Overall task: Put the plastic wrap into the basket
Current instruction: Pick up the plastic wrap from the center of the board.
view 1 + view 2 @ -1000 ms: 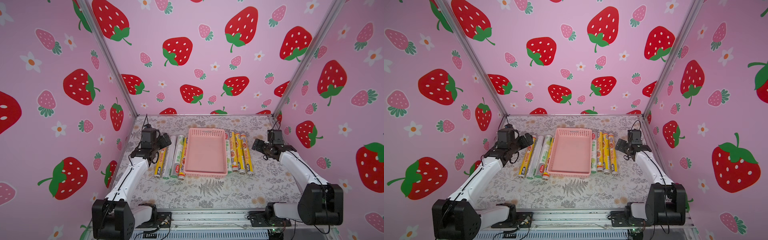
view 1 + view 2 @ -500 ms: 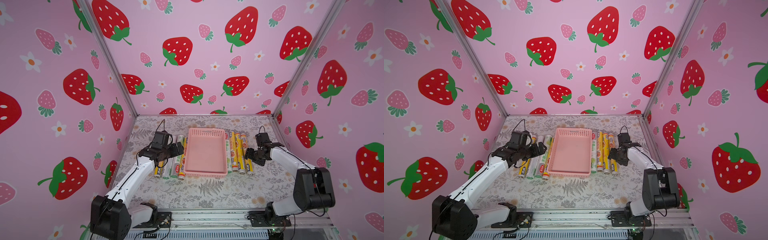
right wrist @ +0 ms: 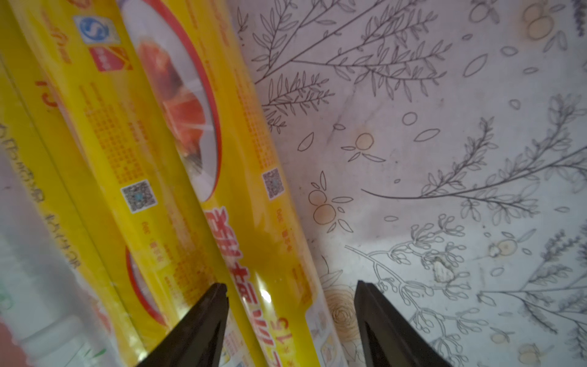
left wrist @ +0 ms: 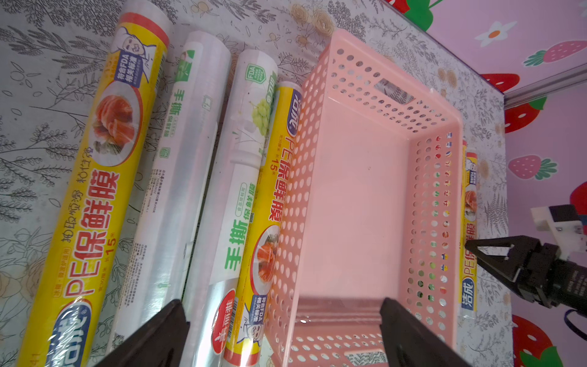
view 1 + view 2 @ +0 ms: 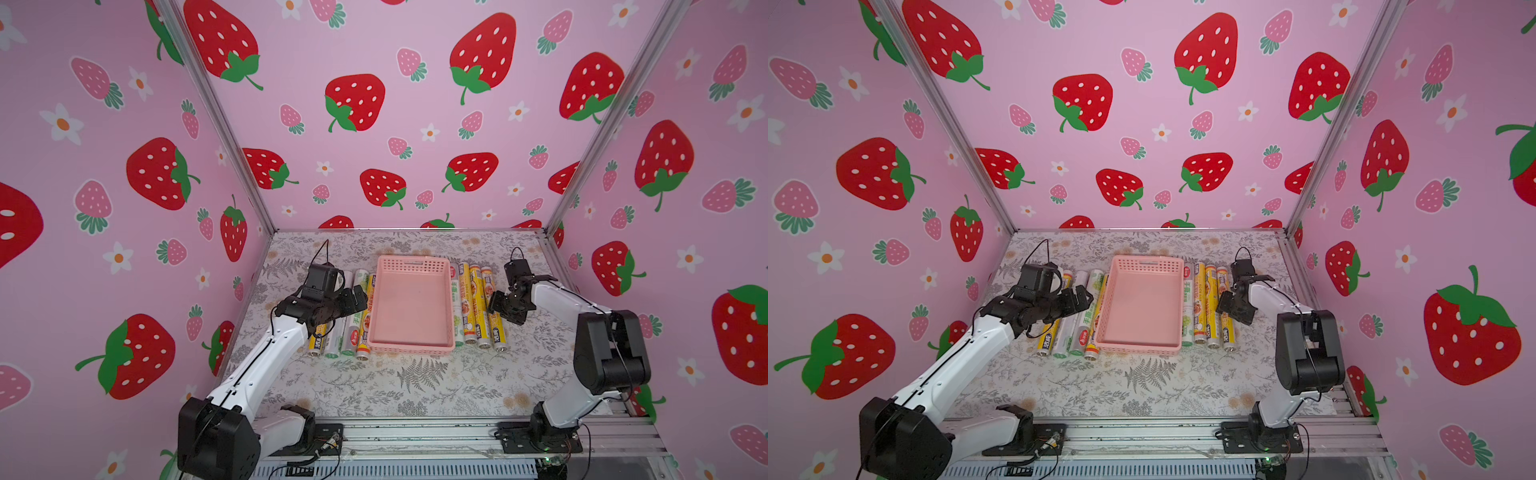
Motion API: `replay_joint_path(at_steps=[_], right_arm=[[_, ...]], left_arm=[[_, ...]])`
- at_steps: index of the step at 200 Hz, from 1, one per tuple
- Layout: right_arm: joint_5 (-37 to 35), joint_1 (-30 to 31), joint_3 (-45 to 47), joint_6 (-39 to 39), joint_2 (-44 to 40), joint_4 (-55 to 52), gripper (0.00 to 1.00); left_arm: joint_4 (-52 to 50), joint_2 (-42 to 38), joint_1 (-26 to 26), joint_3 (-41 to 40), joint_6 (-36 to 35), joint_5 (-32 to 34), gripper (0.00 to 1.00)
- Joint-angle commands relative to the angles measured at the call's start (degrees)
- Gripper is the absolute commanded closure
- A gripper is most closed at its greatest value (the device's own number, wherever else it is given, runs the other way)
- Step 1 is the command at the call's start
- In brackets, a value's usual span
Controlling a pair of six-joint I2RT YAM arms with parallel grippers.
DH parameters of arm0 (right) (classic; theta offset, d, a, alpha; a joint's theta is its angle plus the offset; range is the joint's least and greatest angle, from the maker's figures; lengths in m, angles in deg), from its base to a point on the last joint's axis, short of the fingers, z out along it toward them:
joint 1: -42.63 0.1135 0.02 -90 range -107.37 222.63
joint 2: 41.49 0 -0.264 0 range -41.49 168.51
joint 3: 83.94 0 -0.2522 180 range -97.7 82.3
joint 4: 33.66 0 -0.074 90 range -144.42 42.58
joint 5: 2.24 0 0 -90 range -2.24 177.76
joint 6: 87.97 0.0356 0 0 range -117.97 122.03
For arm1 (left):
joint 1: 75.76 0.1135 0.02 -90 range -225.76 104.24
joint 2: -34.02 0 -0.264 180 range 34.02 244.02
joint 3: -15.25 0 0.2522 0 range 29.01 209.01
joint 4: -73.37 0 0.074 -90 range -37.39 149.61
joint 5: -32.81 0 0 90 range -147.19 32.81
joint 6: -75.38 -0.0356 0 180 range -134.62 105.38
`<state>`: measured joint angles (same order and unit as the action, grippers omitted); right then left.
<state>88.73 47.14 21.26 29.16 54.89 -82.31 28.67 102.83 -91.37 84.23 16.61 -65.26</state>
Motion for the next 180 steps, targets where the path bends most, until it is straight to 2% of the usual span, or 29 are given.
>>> replay_joint_path(at_steps=[1,10,44,110,115,180], right_arm=[[-1.7,0.0,-1.5,-0.5,1.3,-1.8,0.33],[-2.0,0.0,-1.8,-0.8,1.9,-1.7,0.34],[-2.6,-0.1,-2.9,-1.3,4.6,-1.5,0.36],[-5.7,-0.2,-2.7,-0.8,6.5,-1.1,0.47],[-6.0,-0.2,-2.7,-0.7,6.4,-1.1,0.51],[-6.9,-0.2,0.3,0.1,1.8,2.5,0.74]], left_arm=[[-2.0,-0.3,-0.3,2.8,-0.4,-0.1,0.0],[-2.0,-0.3,-0.3,2.7,-0.5,1.5,0.0],[-1.4,0.3,-0.5,2.3,0.0,1.0,0.0],[-1.2,2.7,-1.7,4.4,0.2,1.3,0.0],[-1.1,2.8,-1.9,4.5,0.3,1.3,0.0],[1.0,1.8,-3.7,5.4,2.4,1.4,0.0]])
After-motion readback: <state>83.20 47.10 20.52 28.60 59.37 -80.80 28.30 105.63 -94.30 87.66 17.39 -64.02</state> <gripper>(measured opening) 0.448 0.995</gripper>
